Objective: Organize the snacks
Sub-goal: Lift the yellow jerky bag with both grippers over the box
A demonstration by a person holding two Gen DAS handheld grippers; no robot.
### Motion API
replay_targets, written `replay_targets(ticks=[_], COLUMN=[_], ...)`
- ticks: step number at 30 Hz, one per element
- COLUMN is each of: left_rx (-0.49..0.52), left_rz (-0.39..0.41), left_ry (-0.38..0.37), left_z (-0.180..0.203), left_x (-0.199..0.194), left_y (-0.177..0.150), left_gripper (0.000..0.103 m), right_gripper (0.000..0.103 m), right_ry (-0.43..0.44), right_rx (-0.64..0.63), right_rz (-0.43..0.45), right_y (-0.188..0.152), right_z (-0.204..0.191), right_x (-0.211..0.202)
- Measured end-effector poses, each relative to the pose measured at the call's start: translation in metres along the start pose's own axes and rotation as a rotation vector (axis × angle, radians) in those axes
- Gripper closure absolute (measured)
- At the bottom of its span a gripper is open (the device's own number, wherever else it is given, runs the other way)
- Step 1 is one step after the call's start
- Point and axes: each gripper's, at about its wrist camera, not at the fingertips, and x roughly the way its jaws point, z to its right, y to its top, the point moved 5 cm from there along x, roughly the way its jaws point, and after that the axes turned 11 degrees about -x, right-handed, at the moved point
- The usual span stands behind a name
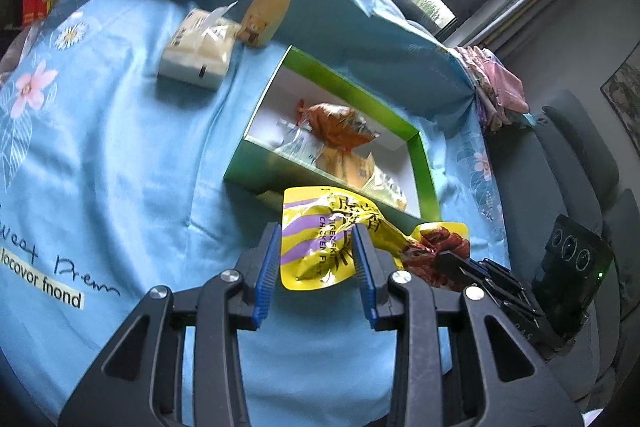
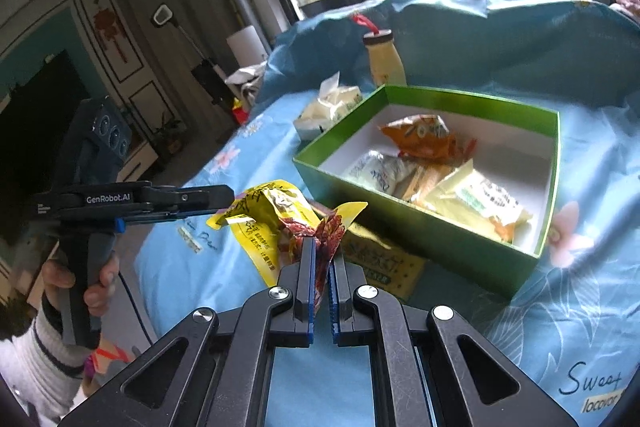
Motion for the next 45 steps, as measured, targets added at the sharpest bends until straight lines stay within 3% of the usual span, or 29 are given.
replay_targets(ticks=[11,21,34,45], left_rx=[0.043,0.061,0.024,0.010], left_rz=[0.007,-0.032,-0.113,-0.139], left_ry=[-0.028,-0.017,0.024,0.072], left_z=[0.040,0.061,0.052,0.043], left_x=[0.016,0.059,0.124,0.148], left_y=[0.030,0.050,0.062,0.064], left_gripper=[0.069,0.069,0.069,0.069], right_gripper=[0.095,0.095,0.095,0.095], right_ry=[-0.047,-0.084,-0.100,-0.092], right_rx=[0.021,0.060,0.116,0.143], right_rz=[0.073,0.080,0.030,0.000], right_y=[0.027,0.036,0.031,0.025], right_z=[0.030,0.070,0.118,0.140], right_x=[-0.019,-0.017,0.014,0.038])
